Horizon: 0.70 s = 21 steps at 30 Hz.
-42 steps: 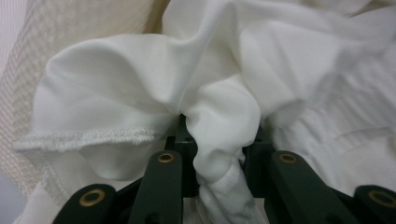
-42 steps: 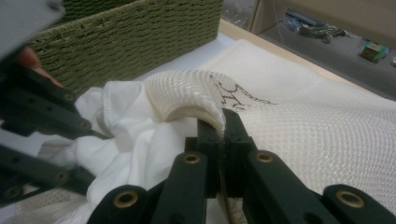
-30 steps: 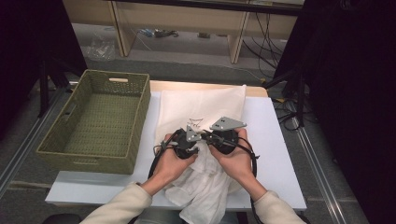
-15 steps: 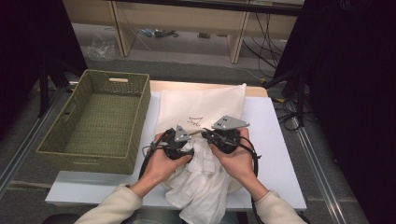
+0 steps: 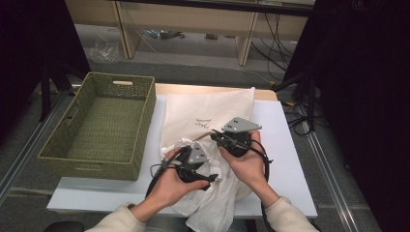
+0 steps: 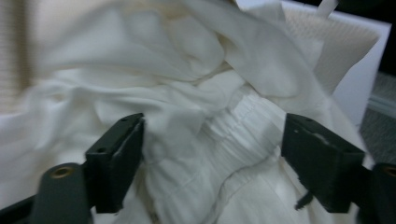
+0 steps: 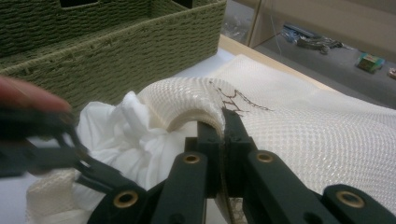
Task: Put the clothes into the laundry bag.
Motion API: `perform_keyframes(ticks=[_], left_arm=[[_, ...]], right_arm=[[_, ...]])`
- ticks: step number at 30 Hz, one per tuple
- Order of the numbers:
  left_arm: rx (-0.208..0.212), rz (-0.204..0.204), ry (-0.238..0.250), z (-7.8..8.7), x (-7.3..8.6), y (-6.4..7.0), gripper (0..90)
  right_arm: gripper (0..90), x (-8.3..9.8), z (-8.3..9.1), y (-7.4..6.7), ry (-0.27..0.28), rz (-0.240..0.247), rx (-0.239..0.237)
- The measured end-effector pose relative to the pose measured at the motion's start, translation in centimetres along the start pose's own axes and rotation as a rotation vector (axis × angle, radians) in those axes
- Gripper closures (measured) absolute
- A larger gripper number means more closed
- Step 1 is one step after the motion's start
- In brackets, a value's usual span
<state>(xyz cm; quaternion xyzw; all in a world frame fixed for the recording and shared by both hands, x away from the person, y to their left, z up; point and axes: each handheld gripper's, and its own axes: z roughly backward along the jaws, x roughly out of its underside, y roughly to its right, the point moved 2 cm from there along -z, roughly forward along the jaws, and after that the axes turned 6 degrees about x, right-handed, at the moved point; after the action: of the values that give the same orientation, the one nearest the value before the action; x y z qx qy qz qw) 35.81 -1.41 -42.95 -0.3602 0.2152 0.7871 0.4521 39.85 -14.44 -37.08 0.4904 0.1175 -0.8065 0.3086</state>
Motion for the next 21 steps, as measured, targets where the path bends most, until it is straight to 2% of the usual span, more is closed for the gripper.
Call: perform_keyframes(ticks=[2, 3, 4, 5, 8, 9, 10, 12, 15, 18, 21], left_arm=[[-0.023, -0.007, -0.019, -1.2, -0.1, -0.1, 13.6], [-0.049, -0.015, -0.026, -1.7, -0.1, -0.2, 12.2], [-0.046, -0.016, -0.038, -2.1, -0.1, -0.2, 11.2], [-0.061, -0.005, -0.043, -2.5, -0.1, -0.1, 11.2], [-0.126, -0.038, -0.089, -3.2, -0.2, -0.1, 14.3], [-0.135, -0.038, -0.085, -3.5, -0.2, -0.2, 15.8], [-0.161, -0.039, -0.101, -3.7, -0.2, -0.3, 18.5], [-0.181, -0.045, -0.132, -3.9, -0.1, -0.8, 25.1], [-0.208, -0.067, -0.144, -4.0, -0.1, -1.4, 41.5], [-0.201, -0.067, -0.130, -4.0, -0.1, -1.9, 55.5], [-0.179, -0.062, -0.109, -3.9, -0.2, -2.7, 63.4]], right_arm=[[88.9, 0.0, 0.1, 0.1, -0.004, 0.006, -0.005], [88.9, 0.0, 0.1, 0.2, -0.002, 0.004, -0.004], [88.9, 0.0, 0.1, 0.2, 0.002, -0.002, 0.000], [88.9, 0.0, 0.1, 0.4, -0.002, -0.002, -0.012], [88.9, 0.1, 0.1, 0.4, -0.007, -0.008, -0.004], [88.8, 0.0, 0.1, 0.5, -0.003, 0.006, 0.002], [88.9, 0.0, 0.1, 0.3, -0.006, -0.011, -0.003], [88.9, 0.0, 0.1, 0.2, -0.005, -0.002, -0.002], [88.9, 0.0, 0.2, 0.1, -0.007, 0.002, -0.006], [88.9, -0.1, 0.2, 0.1, -0.002, -0.005, -0.014], [88.9, -0.1, 0.2, 0.3, 0.004, -0.001, -0.013]])
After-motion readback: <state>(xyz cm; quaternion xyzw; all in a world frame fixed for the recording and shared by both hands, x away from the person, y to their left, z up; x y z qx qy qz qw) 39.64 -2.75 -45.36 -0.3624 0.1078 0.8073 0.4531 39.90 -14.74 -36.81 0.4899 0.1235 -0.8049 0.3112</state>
